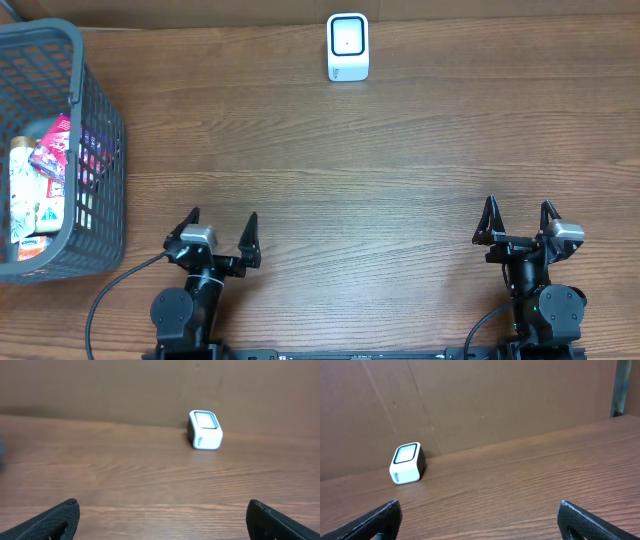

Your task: Scan the item barcode

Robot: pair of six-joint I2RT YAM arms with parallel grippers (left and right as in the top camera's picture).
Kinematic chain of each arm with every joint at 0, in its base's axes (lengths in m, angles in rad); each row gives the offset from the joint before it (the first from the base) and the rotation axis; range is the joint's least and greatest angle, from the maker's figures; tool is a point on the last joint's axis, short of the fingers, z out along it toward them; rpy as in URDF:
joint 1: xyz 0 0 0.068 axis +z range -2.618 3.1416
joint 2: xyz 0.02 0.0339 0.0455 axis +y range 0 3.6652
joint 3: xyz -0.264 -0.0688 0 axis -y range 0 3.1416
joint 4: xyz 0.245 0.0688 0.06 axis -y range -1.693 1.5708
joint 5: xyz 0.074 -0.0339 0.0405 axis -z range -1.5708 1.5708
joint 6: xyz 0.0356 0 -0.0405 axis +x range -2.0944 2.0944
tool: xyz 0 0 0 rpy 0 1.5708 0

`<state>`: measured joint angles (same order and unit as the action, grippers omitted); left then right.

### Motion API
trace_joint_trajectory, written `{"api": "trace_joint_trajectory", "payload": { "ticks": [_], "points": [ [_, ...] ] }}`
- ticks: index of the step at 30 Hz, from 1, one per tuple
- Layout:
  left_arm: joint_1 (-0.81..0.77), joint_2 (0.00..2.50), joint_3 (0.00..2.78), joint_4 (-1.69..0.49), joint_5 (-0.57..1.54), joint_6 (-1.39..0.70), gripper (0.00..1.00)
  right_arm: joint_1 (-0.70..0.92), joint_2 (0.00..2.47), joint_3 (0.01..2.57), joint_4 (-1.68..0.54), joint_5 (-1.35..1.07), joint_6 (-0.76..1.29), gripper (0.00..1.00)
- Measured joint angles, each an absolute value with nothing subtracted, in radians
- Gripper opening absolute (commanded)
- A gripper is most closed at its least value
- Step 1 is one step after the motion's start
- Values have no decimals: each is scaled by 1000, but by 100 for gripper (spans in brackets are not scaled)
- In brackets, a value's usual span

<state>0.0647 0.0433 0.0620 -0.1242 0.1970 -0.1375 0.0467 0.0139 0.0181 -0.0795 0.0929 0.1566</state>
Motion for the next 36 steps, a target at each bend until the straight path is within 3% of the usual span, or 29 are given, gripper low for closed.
{"api": "trace_joint_trajectory", "payload": {
  "ticks": [7,14,20,26,30,36],
  "points": [
    [65,289,412,-181,127,-191,100,47,16,19,-80,93,156,100],
    [59,672,907,-460,57,-229,100,47,88,18,-80,93,157,100],
    [59,908,1282,-706,83,-84,100,47,168,18,-80,90,157,100],
    [64,997,1451,-767,42,-4,100,47,173,18,-80,78,157,100],
    [147,1068,1579,-846,-28,-7,100,47,173,18,-80,51,157,100],
    [390,1208,1776,-951,-73,-70,100,47,173,18,-83,30,157,100]
  ]
}}
